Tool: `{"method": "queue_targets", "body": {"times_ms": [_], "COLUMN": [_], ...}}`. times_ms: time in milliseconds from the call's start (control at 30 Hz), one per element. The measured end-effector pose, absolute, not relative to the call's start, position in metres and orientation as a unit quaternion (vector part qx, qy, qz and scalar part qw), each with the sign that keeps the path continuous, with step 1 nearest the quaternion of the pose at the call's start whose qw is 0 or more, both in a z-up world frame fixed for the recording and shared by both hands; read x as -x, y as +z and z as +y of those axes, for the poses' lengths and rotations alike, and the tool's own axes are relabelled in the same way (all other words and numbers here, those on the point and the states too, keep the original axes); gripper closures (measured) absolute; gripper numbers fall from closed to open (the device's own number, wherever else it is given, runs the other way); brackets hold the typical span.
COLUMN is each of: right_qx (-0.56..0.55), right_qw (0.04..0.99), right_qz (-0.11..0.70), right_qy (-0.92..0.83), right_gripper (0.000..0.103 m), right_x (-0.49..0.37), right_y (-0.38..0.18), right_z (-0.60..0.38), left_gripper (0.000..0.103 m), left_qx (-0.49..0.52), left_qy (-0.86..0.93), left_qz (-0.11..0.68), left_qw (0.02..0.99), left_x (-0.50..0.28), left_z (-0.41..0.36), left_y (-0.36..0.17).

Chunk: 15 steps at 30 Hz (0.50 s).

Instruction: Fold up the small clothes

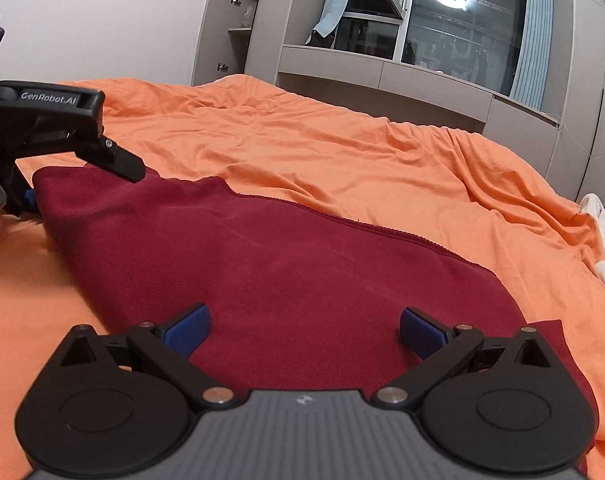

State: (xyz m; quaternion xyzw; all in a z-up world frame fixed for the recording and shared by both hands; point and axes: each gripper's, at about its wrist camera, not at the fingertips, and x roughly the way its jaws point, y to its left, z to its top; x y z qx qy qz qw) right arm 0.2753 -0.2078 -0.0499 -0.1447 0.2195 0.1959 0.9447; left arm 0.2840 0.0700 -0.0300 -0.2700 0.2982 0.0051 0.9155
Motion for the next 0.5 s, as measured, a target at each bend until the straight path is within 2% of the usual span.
{"method": "queue_targets", "body": {"times_ms": [367, 500], "right_qx": [0.144, 0.145], "right_qw": [0.945, 0.945], "right_qz": [0.220, 0.220], "right_qy": [0.196, 0.195], "right_gripper": [0.000, 0.000], "right_x": [-0.2756, -0.2756], "right_y": [-0.0500, -0.0499], "right_z": [-0.2072, -0.2072], "left_gripper": [0.001, 0.010], "left_qx": [0.277, 0.277], "left_qy": [0.004, 0.015], "left_qz": [0.292, 0.286], "left_qw": [0.916, 0.917], "left_x": [-0.2819, -0.2816], "left_z": [0.0701, 0.0708], "left_y": [-0.0323, -0.0311]}}
